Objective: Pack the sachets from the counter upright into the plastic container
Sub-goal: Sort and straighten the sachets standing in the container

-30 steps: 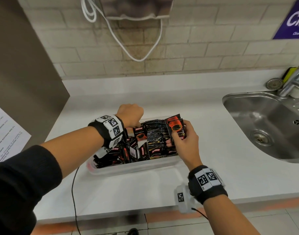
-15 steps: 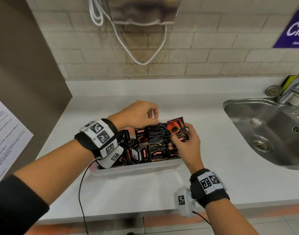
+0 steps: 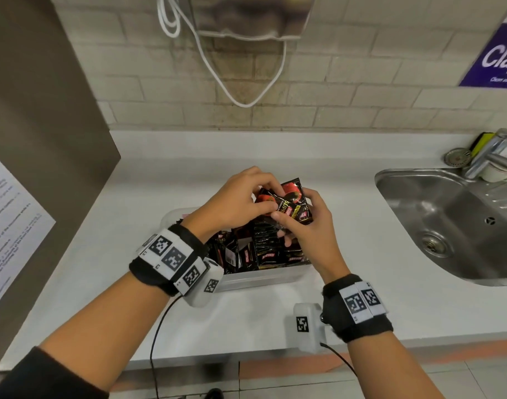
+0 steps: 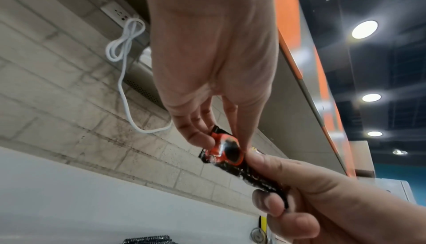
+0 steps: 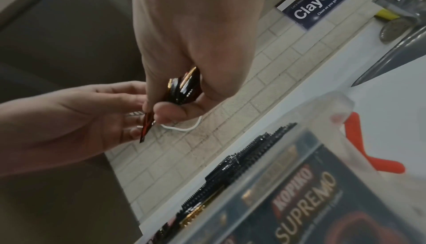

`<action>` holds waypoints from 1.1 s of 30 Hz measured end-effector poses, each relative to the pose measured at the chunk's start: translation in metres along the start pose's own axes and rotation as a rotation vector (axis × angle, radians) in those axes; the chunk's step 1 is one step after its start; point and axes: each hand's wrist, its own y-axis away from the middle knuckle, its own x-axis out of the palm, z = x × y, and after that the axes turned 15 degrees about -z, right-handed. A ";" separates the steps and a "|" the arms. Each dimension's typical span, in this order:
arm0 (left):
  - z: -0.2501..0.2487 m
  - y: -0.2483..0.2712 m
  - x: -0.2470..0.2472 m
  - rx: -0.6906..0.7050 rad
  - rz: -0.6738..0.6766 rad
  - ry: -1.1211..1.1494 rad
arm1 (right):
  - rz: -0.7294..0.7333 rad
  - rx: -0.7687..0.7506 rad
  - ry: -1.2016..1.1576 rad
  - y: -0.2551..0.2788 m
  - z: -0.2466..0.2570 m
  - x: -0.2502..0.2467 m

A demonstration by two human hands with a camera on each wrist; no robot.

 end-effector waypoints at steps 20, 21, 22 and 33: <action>0.030 0.014 -0.040 -0.120 -0.108 0.073 | 0.117 -0.204 0.313 -0.020 0.024 0.034; 0.032 0.013 -0.042 -0.123 -0.095 0.079 | 0.123 -0.207 0.316 -0.021 0.024 0.036; 0.034 0.012 -0.043 -0.130 -0.074 0.091 | 0.128 -0.209 0.316 -0.022 0.024 0.038; 0.080 -0.003 -0.044 -0.228 0.076 -0.088 | 0.016 -0.104 0.378 -0.015 0.003 0.037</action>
